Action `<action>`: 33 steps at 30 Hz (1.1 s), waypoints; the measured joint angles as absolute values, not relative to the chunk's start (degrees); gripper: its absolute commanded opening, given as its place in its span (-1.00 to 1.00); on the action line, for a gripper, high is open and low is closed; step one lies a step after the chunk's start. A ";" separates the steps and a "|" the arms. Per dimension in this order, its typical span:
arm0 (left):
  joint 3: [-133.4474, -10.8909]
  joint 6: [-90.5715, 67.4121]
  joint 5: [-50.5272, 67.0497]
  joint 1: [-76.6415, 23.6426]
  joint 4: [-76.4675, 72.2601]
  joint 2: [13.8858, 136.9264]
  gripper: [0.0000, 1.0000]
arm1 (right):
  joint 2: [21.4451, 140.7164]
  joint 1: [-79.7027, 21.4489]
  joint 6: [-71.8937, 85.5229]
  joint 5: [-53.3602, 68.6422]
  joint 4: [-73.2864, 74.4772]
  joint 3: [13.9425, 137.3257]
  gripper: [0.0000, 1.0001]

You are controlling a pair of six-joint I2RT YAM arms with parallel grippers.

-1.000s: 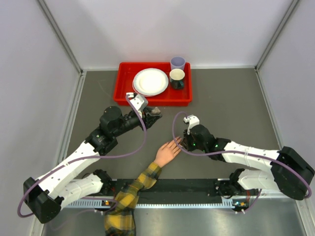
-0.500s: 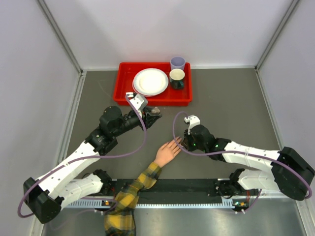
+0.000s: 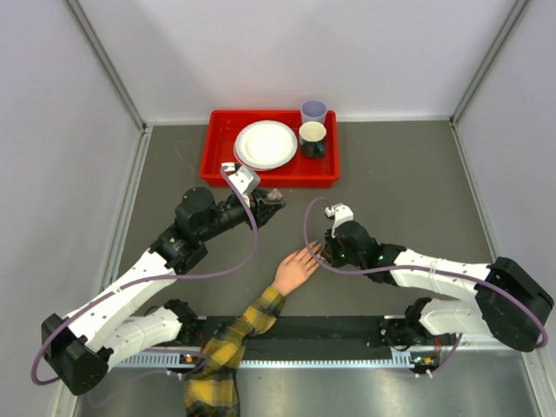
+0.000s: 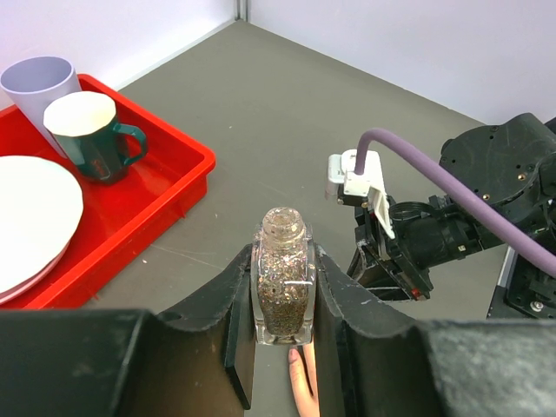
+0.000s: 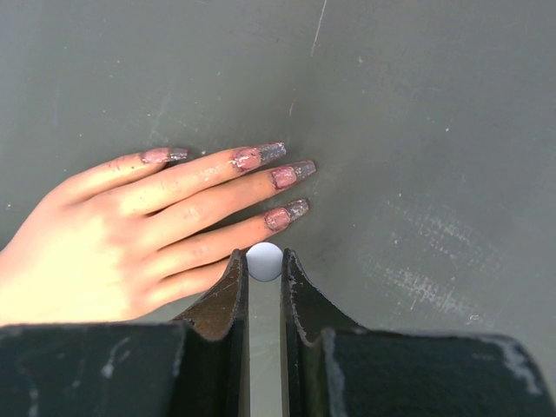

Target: Paint the nails

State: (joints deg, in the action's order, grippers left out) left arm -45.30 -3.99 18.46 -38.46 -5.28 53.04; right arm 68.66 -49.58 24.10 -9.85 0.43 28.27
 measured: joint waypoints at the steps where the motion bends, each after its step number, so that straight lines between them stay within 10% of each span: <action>1: -45.30 -3.99 18.50 -38.41 -5.28 53.04 -1.00 | 68.84 -49.58 24.10 -9.93 0.45 28.27 -1.00; 33: -45.30 -4.36 19.66 -37.60 -5.98 53.04 -1.00 | 69.63 -48.58 23.40 -10.39 0.93 30.17 -1.00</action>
